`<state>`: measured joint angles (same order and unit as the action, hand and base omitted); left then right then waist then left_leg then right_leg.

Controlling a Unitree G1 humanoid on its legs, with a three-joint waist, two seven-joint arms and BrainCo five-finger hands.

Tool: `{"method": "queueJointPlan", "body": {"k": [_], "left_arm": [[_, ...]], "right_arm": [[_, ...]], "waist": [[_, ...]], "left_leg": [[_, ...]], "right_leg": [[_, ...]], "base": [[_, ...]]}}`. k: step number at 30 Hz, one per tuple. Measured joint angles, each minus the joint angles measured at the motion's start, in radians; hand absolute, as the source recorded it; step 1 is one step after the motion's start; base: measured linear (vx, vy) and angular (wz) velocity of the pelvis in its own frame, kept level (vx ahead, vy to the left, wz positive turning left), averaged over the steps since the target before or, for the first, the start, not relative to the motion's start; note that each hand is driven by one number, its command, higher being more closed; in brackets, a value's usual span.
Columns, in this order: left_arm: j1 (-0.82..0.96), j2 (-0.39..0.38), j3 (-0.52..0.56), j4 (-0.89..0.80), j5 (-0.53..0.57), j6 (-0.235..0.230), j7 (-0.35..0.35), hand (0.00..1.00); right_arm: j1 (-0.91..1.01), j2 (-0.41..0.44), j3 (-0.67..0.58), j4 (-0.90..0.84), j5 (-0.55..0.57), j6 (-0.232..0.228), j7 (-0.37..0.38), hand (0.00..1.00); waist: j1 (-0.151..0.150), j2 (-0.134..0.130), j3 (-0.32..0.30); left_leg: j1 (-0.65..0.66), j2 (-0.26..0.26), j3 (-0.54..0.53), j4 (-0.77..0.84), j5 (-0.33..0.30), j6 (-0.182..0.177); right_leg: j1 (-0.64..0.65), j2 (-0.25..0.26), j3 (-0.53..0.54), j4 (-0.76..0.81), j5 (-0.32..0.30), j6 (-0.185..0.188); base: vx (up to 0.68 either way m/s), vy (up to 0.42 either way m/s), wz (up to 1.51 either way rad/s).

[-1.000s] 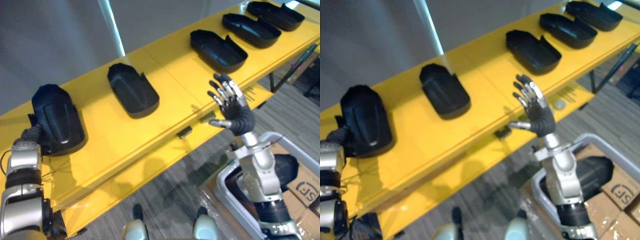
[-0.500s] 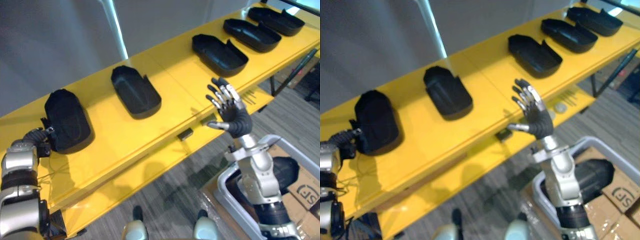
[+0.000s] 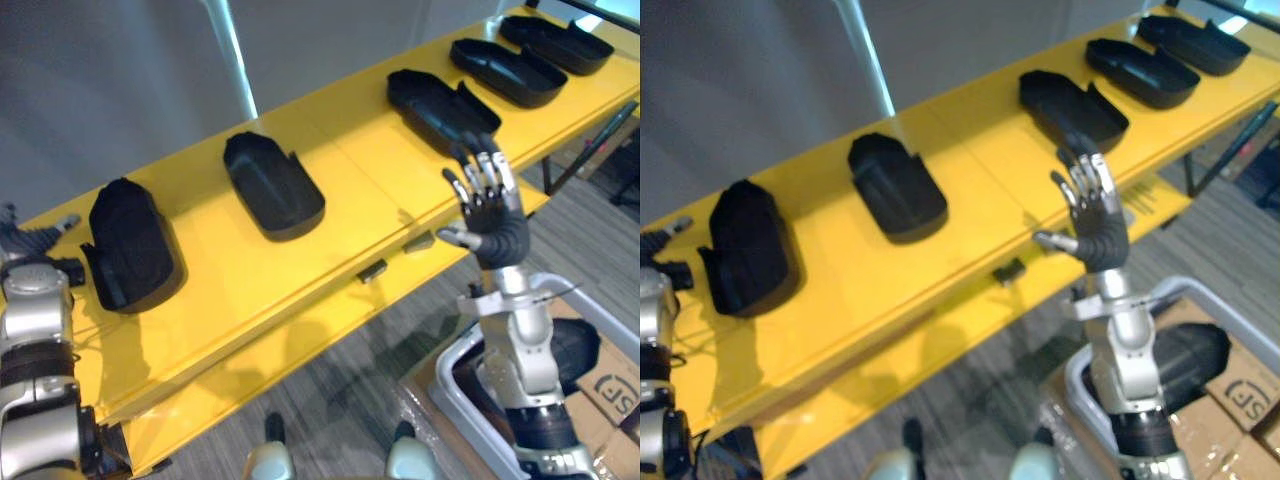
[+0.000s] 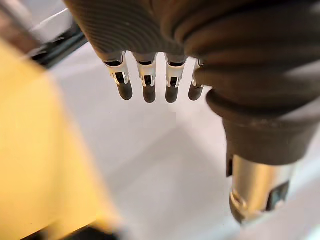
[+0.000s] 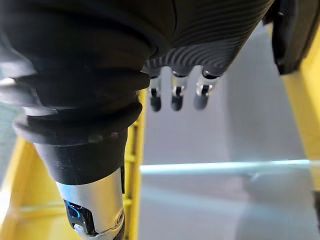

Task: Walk over and take plastic housings, then place them on the shelf

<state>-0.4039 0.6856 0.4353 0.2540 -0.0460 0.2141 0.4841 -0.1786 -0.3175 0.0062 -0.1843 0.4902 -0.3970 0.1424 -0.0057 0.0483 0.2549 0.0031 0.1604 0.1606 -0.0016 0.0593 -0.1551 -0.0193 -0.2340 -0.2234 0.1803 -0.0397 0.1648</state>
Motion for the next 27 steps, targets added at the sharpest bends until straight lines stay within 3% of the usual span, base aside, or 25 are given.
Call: {"method": "queueJointPlan", "body": {"k": [4,6,7,9,11,13,15,20,25,27], "left_arm": [[0.173,-0.17,0.075,-0.283,0.026,-0.089,0.115,0.0],[0.293,-0.298,0.083,-0.462,0.029,-0.168,0.161,0.0],[0.326,-0.331,0.088,-0.504,0.03,-0.187,0.175,0.0],[0.418,-0.447,0.098,-0.624,0.056,-0.277,0.22,0.0],[0.468,-0.503,0.097,-0.693,0.056,-0.348,0.219,0.0],[0.539,-0.551,0.091,-0.792,0.056,-0.449,0.21,0.0],[0.563,-0.556,0.072,-0.836,0.053,-0.522,0.194,0.0],[0.566,-0.571,-0.054,-0.878,0.052,-0.607,0.074,0.0],[0.56,-0.575,-0.187,-0.86,0.043,-0.612,0.014,0.0],[0.553,-0.575,-0.262,-0.839,0.006,-0.603,-0.015,0.0]], "right_arm": [[0.057,0.04,-0.009,-0.006,-0.038,-0.001,-0.035,0.0],[0.088,0.071,-0.021,-0.006,-0.06,-0.001,-0.06,0.0],[0.094,0.078,-0.021,-0.006,-0.067,0.001,-0.065,0.0],[0.12,0.098,-0.024,-0.007,-0.077,0.009,-0.088,0.0],[0.141,0.105,-0.025,-0.007,-0.105,0.025,-0.113,0.0],[0.168,0.115,-0.036,-0.013,-0.172,0.047,-0.163,0.0],[0.177,0.118,-0.069,-0.013,-0.2,0.061,-0.198,0.0],[0.215,0.119,-0.155,-0.063,-0.211,0.081,-0.247,0.0],[0.293,0.125,-0.224,-0.125,-0.212,0.101,-0.258,0.0],[0.358,0.135,-0.273,-0.136,-0.212,0.101,-0.278,0.0]], "waist": [[0.009,0.014,-0.055],[0.028,0.018,-0.075],[0.032,0.019,-0.083],[0.039,0.018,-0.094],[0.043,0.014,-0.098],[0.047,0.009,-0.117],[0.049,0.007,-0.117],[0.04,-0.002,-0.121],[-0.016,-0.024,-0.123],[-0.052,-0.037,-0.121]], "left_leg": [[0.018,0.0,-0.012,-0.026,0.003,-0.003],[0.034,0.001,-0.015,-0.033,0.002,-0.004],[0.033,0.001,-0.016,-0.037,0.003,-0.004],[0.037,0.001,-0.032,-0.043,0.005,-0.005],[0.05,0.001,-0.039,-0.054,0.008,-0.007],[0.051,0.001,-0.043,-0.076,0.022,-0.008],[0.058,0.0,-0.043,-0.076,0.022,-0.008],[0.083,0.009,0.001,-0.077,0.022,-0.008],[0.119,0.033,0.126,-0.078,0.01,-0.019],[0.135,0.042,0.185,-0.078,0.001,-0.026]], "right_leg": [[0.035,0.006,-0.022,-0.038,0.006,0.002],[0.061,0.008,-0.029,-0.052,0.007,0.002],[0.061,0.008,-0.034,-0.054,0.007,0.003],[0.082,0.009,-0.054,-0.065,0.008,0.003],[0.095,0.011,-0.062,-0.071,0.008,0.003],[0.096,0.013,-0.071,-0.079,0.01,0.004],[0.108,0.013,-0.072,-0.088,0.015,0.002],[0.103,0.024,-0.029,-0.102,0.031,-0.001],[0.068,0.058,0.092,-0.161,0.08,-0.01],[0.045,0.075,0.149,-0.183,0.1,-0.017]], "base": [[0.04,-0.002,0.1],[0.03,-0.006,0.1],[0.0,-0.003,0.1],[0.01,-0.007,0.19],[-0.01,-0.009,0.15],[0.0,-0.007,0.09],[0.0,0.0,0.02],[-0.02,0.005,-0.26],[-0.02,-0.003,-0.74],[-0.03,-0.015,-0.77]]}}
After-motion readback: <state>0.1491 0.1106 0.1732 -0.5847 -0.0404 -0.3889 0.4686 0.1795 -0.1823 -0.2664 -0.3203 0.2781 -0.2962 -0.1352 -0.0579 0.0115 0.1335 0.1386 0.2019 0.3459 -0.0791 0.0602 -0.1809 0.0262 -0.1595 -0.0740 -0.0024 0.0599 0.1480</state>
